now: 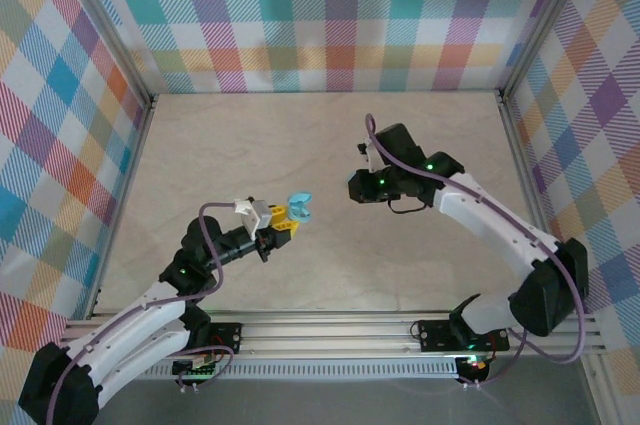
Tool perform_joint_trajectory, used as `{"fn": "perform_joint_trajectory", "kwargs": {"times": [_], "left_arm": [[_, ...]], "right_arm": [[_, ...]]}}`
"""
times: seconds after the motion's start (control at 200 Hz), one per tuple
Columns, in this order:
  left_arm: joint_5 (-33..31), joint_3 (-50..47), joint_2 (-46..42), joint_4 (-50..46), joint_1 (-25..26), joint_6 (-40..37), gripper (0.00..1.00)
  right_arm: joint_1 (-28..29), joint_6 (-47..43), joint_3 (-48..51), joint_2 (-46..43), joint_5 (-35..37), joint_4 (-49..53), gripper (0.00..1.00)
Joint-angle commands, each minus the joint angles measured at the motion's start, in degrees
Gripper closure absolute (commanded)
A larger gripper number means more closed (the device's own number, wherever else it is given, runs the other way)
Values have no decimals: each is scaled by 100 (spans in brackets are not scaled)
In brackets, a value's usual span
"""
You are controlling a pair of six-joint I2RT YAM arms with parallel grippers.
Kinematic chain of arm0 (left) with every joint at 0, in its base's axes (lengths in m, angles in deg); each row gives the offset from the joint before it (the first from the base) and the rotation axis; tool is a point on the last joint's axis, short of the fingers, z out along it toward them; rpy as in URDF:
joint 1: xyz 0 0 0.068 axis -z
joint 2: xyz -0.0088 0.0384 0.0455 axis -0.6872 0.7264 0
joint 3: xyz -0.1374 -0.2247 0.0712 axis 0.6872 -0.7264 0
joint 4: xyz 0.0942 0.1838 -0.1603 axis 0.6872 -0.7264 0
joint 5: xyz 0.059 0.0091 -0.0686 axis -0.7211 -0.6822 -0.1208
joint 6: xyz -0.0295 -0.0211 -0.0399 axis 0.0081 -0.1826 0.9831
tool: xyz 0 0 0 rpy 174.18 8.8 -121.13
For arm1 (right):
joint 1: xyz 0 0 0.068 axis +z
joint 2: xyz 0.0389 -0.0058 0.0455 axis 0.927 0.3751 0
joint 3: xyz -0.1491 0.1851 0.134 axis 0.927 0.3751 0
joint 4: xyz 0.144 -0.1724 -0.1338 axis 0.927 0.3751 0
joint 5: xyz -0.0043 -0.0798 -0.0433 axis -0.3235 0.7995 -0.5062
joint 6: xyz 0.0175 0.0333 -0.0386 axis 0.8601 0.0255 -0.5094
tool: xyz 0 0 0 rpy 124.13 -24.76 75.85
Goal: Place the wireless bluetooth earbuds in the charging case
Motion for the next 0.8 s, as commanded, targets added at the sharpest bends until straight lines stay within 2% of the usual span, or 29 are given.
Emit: {"fn": "perform_joint_trajectory", "kwargs": {"times": [0.0,0.225,0.355,0.495,0.795], "left_arm": [[-8,172,260,822,178,-266,100],[-20,497,762,942,303,-336,100],[-75,548,762,833,303,-274,100],[-102,461,590,960,302,-144,100],[-372,409,364,1408,303,77,100]], "right_arm": [[-4,613,132,-430,-583,-404,87],[1,1395,532,-893,-1298,-1379,87],[7,1648,813,-927,-1568,-1812,86],[26,2480,1163,-896,-2146,-2847,86],[552,2643,860,-1078,-1712,-3128,86]]}}
